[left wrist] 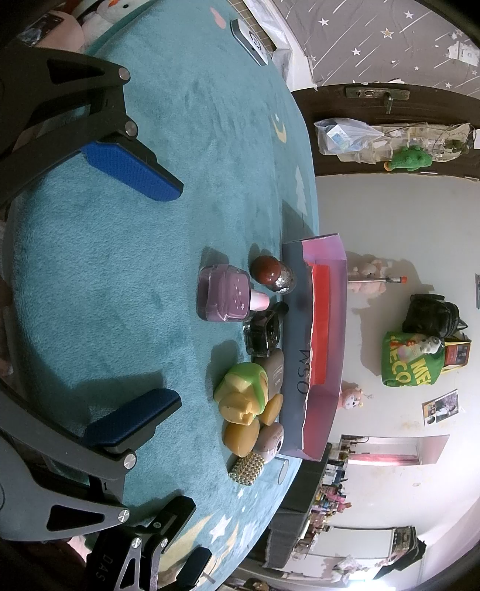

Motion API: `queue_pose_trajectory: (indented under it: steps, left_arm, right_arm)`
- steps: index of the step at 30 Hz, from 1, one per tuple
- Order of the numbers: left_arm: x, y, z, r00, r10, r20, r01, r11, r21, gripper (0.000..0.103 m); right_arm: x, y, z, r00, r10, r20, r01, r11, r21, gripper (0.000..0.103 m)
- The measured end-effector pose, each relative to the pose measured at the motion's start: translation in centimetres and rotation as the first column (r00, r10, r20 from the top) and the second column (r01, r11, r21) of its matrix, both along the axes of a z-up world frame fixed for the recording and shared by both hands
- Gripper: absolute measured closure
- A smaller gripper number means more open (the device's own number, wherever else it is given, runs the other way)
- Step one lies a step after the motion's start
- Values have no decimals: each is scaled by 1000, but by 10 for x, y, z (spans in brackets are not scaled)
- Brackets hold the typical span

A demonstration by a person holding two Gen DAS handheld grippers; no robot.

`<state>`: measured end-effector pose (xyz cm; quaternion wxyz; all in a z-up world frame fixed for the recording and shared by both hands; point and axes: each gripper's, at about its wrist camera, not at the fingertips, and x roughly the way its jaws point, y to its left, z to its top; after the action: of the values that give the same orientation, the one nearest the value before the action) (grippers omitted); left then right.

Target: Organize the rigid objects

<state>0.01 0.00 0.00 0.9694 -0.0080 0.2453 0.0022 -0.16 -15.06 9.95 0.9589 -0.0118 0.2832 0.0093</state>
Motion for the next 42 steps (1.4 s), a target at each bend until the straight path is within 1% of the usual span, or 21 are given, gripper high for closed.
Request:
queue_pose_trajectory:
  steps: [27,35,37,39,42]
  left_arm:
    - [0,0,0,1000,0,-1,0,1000,0,0]
    - [1,0,1,1000,0,-13,0,1000,0,0]
    - [3,1,2,1000,-1,-22,1,1000,0,0]
    - [7,5,11,1000,3,-29,-3,1000,-4,0]
    - [10,8,18,1000,1,-31,-1,1000,-15,0]
  right_arm:
    - [0,0,0,1000,0,0,0,1000,0,0]
    - [-1,0,0,1000,0,-6,0,1000,2,0]
    - [-1,0,0,1000,9,-14,-9,1000,9,0]
    - [5,-3,4,999,20,-24,-20,1000,13,0]
    - [8,-3,13,1000,20,-4,-20,1000,20,0]
